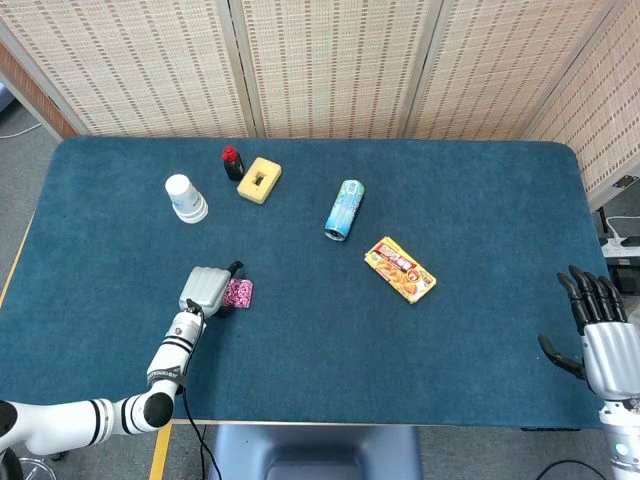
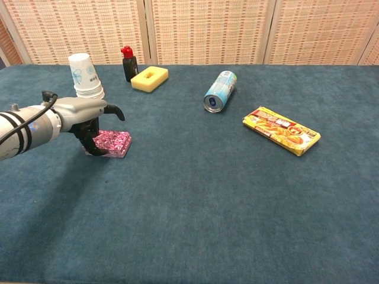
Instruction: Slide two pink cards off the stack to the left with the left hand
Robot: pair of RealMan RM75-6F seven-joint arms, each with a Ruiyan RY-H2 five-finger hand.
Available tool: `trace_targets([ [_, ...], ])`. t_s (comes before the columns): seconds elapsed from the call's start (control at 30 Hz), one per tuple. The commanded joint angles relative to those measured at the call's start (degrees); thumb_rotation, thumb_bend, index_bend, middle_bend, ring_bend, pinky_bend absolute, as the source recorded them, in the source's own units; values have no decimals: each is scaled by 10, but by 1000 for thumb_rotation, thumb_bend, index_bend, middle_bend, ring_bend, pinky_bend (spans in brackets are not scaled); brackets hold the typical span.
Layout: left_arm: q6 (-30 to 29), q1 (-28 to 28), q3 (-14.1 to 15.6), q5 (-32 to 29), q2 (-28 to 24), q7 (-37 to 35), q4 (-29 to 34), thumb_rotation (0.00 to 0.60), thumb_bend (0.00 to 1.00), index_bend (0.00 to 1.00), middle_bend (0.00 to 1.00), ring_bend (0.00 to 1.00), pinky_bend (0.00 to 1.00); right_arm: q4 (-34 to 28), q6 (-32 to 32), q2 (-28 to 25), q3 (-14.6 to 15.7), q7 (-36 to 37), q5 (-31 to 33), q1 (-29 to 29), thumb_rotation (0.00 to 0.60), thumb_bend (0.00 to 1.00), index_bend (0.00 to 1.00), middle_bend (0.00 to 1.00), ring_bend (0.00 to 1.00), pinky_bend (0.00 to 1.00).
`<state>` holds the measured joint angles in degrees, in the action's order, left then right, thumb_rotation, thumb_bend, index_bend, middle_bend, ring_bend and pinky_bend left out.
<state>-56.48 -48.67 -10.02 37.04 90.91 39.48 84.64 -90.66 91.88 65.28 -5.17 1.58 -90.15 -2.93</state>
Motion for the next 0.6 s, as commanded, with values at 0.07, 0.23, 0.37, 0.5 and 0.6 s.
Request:
trace_targets([
  [0.07, -1, -2, 2, -3, -2, 2, 2, 600, 275, 191, 1000, 1000, 1000, 0, 1, 0, 0, 0, 0, 0, 600, 219, 0, 0, 0, 48],
  [0.23, 3, -7, 7, -18, -6, 10, 6, 600, 275, 279, 1000, 1000, 1000, 1, 2, 0, 0, 2, -2, 1, 600, 218, 0, 0, 0, 48],
  [0.37, 4, -12, 8, -31, -6, 15, 8, 600, 274, 288, 1000, 1000, 1000, 1, 1, 0, 0, 3, -2, 0, 600, 219, 0, 0, 0, 48],
  [0.5, -1, -14, 10, -32, -6, 15, 9, 600, 277, 293, 1000, 1000, 1000, 1, 2, 0, 0, 2, -2, 0, 600, 218, 0, 0, 0, 48],
  [0.6, -6, -14, 10, -28, -5, 11, 10, 600, 280, 309, 1000, 1000, 1000, 1, 1, 0, 0, 2, -2, 0, 600, 218, 0, 0, 0, 48],
])
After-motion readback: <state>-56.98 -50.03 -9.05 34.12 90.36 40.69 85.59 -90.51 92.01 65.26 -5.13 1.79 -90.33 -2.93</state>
